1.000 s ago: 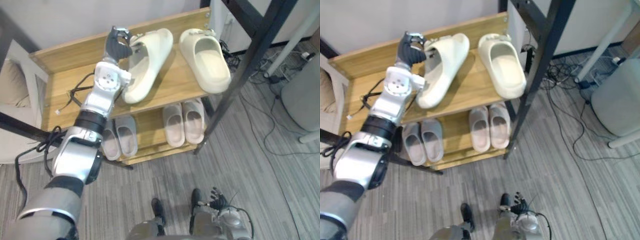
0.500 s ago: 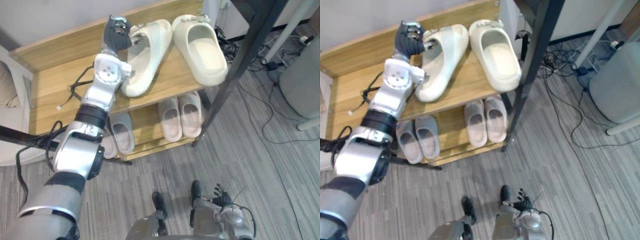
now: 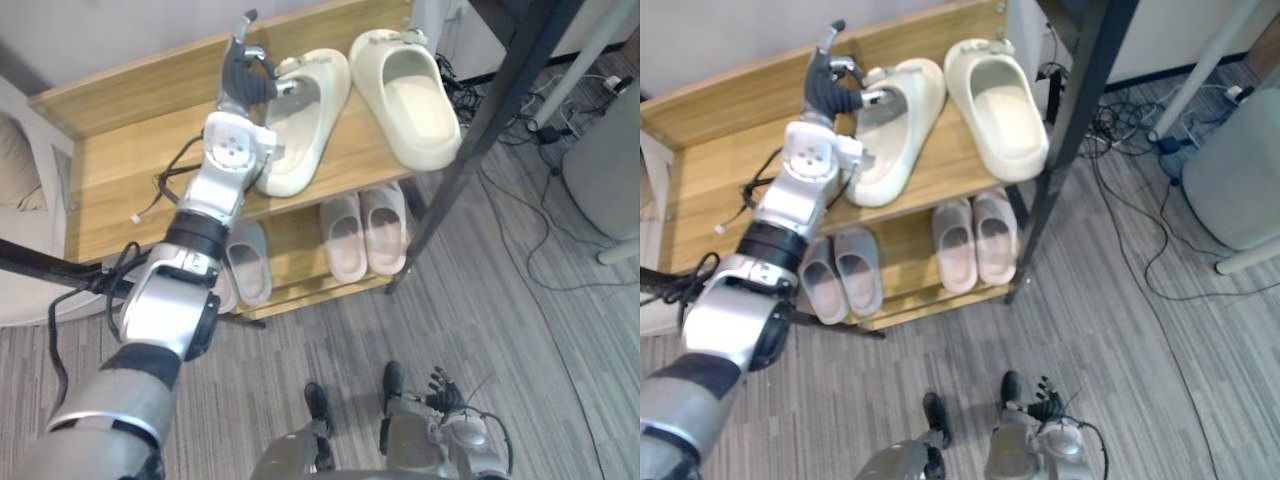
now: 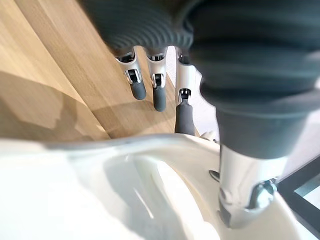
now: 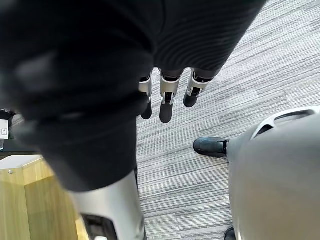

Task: Organize the slippers on the shoe rack

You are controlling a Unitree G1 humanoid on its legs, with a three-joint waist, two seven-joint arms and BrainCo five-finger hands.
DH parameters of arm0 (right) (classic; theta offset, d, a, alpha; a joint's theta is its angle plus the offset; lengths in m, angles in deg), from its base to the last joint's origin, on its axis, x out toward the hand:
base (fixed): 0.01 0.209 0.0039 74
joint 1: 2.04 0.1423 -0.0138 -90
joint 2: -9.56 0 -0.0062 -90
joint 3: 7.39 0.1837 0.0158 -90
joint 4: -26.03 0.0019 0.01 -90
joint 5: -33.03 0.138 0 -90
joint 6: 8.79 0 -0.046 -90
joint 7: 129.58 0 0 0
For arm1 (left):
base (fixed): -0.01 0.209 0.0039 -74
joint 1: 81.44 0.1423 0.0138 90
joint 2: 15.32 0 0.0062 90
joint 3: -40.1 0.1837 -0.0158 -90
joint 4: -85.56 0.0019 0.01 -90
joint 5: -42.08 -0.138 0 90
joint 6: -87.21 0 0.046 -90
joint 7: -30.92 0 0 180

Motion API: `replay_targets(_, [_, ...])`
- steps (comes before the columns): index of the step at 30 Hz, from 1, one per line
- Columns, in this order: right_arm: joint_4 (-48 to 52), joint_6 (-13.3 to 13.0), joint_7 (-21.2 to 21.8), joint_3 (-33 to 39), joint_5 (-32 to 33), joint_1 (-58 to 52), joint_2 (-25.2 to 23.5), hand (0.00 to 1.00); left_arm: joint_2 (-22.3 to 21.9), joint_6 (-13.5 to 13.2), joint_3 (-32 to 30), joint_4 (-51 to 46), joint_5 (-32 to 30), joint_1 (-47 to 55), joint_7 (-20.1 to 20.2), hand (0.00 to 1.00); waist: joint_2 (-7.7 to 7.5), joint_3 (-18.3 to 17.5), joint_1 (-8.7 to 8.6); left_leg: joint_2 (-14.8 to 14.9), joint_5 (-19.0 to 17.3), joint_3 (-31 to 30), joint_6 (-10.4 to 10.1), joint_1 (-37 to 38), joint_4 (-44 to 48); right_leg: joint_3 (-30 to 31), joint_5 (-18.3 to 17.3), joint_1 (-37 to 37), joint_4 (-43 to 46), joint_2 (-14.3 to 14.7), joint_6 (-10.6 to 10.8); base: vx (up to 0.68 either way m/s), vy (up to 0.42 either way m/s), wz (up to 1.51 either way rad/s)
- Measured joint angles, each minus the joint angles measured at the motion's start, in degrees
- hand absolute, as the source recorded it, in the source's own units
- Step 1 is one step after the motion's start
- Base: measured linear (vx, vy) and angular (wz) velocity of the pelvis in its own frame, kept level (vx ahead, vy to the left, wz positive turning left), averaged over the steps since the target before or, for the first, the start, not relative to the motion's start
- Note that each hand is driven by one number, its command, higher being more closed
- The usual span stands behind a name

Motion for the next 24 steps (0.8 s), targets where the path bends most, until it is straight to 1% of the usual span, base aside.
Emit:
replay_targets(9, [-0.2, 0.0, 0.0, -0.9, 0.0, 0.0, 0.4, 0.00, -0.4, -0.1, 0.0, -2.7, 1.7, 0.4, -0.2, 0.00, 0.01, 0.1, 0.24, -0.6, 0.5, -1.9, 0.7, 0.3, 0.1, -1.9, 0.0, 1.5, 0.0, -0.8, 0.3, 0.00, 0.029, 0.12])
replay_targets(13, [-0.3, 0.0, 0.0, -2.0, 0.0, 0.0, 0.8, 0.00, -1.2, -0.4, -0.2, -7.1, 2.9, 2.5, -1.1, 0.00, 0.02, 0.1, 0.53, -0.7, 0.6, -2.8, 0.7, 0.3, 0.1, -2.8, -0.1, 1.9, 0.0, -0.8, 0.4, 0.02, 0.020, 0.12])
replay_targets(16, [-0.7, 0.0, -0.2, -2.0, 0.0, 0.0, 0.8, 0.00, -2.8, -1.4, -1.2, -11.2, 5.2, 5.1, -1.3, 0.00, 0.02, 0.1, 0.91, -0.7, 0.7, -3.2, 0.7, 0.5, 0.1, -3.3, -0.3, 2.4, 0.0, -0.9, 0.6, 0.04, 0.020, 0.08])
replay_targets(19, [-1.2, 0.0, -0.2, -2.0, -0.1, 0.1, 0.9, 0.00, -5.0, -2.4, -1.1, -16.2, 9.1, 9.3, -1.6, 0.00, 0.11, 0.1, 1.19, -0.9, 0.7, -4.0, 0.8, 0.8, 0.1, -4.2, -0.5, 3.0, 0.0, -1.1, 0.8, 0.03, 0.025, 0.12])
replay_targets(20, [-1.3, 0.0, -0.2, -2.0, -0.1, 0.1, 0.9, 0.00, -5.3, -2.6, -1.1, -17.0, 9.2, 10.1, -1.6, 0.00, 0.11, 0.1, 1.20, -0.9, 0.7, -4.2, 0.8, 0.8, 0.1, -4.4, -0.5, 3.1, 0.0, -1.2, 0.8, 0.03, 0.038, 0.15])
replay_targets(22, [-1.6, 0.0, -0.3, -2.0, -0.1, 0.1, 0.9, 0.00, -6.6, -2.8, -1.1, -19.5, 12.6, 13.1, -1.6, 0.00, 0.12, 0.0, 1.31, -1.1, 0.7, -4.5, 0.8, 1.4, 0.1, -4.7, -0.6, 3.9, 0.0, -1.4, 1.0, 0.02, 0.035, 0.11])
replay_targets(24, [-1.8, 0.1, -0.3, -2.2, -0.1, 0.1, 0.9, 0.00, -6.9, -3.8, -1.0, -20.5, 15.1, 16.0, -1.4, 0.00, 0.13, 0.0, 1.56, -1.3, 0.7, -4.6, 0.8, 2.2, 0.0, -5.1, -0.7, 4.8, 0.0, -1.5, 1.0, 0.01, 0.032, 0.05])
